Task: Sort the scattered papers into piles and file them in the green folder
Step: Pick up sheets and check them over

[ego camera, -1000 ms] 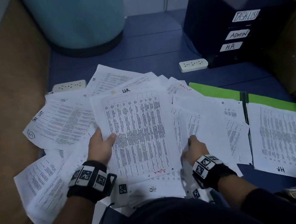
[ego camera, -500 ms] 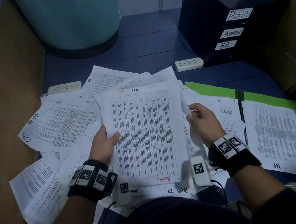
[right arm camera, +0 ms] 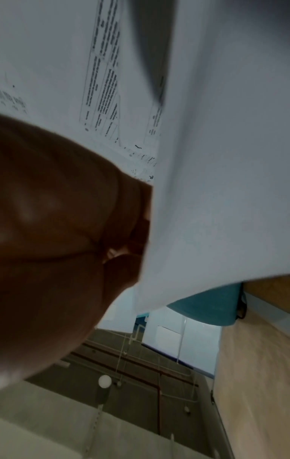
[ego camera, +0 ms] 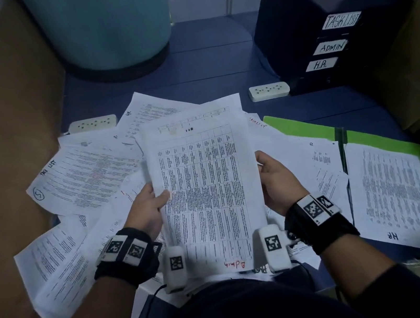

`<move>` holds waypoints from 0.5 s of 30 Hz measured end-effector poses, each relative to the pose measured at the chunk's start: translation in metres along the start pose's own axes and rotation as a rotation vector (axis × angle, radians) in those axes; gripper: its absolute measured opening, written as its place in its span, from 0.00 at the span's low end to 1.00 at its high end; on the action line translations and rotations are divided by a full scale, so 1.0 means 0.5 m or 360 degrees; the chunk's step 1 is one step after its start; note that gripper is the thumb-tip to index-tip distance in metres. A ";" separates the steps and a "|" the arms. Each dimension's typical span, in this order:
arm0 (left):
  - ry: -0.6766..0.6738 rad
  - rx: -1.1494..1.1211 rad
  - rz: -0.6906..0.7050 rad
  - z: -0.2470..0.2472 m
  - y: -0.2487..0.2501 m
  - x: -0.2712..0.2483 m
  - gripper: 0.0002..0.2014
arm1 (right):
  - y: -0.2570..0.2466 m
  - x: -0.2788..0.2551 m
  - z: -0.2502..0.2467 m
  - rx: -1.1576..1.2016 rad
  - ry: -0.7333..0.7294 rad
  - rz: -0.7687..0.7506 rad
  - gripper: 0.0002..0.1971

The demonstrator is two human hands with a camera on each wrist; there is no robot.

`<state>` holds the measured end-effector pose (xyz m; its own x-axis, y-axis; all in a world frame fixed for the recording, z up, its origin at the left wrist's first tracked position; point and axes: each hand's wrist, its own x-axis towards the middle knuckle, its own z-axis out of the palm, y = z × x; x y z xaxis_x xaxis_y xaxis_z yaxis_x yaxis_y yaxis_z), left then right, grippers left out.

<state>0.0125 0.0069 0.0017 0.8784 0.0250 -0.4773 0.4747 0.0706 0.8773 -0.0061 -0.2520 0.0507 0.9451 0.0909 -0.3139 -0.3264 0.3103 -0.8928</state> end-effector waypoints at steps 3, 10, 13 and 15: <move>0.0169 0.0048 0.0055 -0.011 0.011 0.001 0.18 | 0.013 0.008 -0.018 -0.0241 0.0194 0.0099 0.07; 0.0410 0.0186 0.0378 -0.035 0.039 -0.007 0.27 | 0.127 0.027 -0.044 -0.1912 0.0644 0.0834 0.43; 0.0376 0.0152 0.0406 -0.024 0.036 -0.018 0.21 | 0.150 0.019 -0.030 -0.1894 0.0663 0.0867 0.36; 0.0350 0.0146 0.0404 -0.026 0.031 -0.020 0.17 | 0.151 0.016 -0.037 -0.1801 0.0687 0.0708 0.23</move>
<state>0.0104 0.0206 0.0195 0.9409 0.2450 -0.2340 0.2544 -0.0548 0.9656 -0.0234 -0.2453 -0.0254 0.7399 -0.3983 -0.5421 -0.6425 -0.6571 -0.3942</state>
